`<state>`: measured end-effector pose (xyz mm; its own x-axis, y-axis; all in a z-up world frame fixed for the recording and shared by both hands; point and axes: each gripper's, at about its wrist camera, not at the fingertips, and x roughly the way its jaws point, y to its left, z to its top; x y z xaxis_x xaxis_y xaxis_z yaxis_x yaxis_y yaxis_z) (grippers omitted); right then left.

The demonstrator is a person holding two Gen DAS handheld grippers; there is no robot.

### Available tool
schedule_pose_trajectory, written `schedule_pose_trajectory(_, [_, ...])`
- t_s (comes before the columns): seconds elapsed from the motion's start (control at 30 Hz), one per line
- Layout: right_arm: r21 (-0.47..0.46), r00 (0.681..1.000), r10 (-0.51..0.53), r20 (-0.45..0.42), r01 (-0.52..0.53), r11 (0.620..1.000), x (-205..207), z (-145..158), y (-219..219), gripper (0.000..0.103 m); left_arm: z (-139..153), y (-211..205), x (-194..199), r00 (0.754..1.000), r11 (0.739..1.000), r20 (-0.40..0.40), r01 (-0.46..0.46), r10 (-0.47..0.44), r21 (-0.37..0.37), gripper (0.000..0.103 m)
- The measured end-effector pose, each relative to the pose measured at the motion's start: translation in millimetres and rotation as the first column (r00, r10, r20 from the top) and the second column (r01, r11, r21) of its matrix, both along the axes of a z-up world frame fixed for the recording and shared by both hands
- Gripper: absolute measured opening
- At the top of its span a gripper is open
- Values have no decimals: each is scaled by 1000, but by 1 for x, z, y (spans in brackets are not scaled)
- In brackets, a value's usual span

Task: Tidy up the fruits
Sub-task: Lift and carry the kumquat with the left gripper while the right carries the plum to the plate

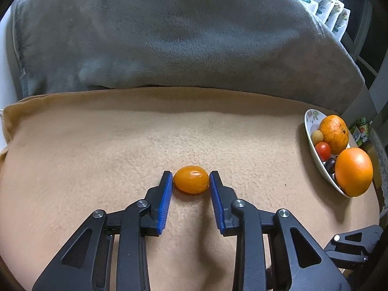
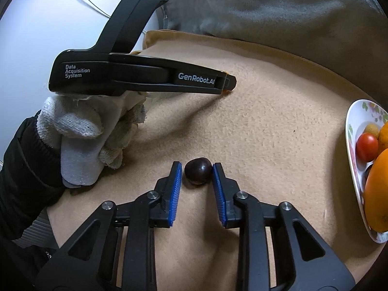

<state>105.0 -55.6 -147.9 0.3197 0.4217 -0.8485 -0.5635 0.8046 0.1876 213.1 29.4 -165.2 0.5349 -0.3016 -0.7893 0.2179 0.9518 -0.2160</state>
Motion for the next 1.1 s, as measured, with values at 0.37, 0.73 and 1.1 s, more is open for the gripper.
schedule_pose_trajectory(0.37, [7, 1000, -6, 9, 5, 1000, -4, 4, 1, 24, 1, 0, -2, 1000, 1000, 14, -11, 11, 0, 27])
schedule_pose_trajectory(0.73, [35, 998, -22, 53, 20, 999, -13, 27, -13, 24, 27, -5, -19, 997, 1000, 72, 6, -5, -9, 27])
schedule_pose_trajectory(1.1, [61, 993, -65, 102, 59, 996, -23, 51, -36, 24, 56, -17, -37, 990, 999, 136, 37, -34, -20, 27])
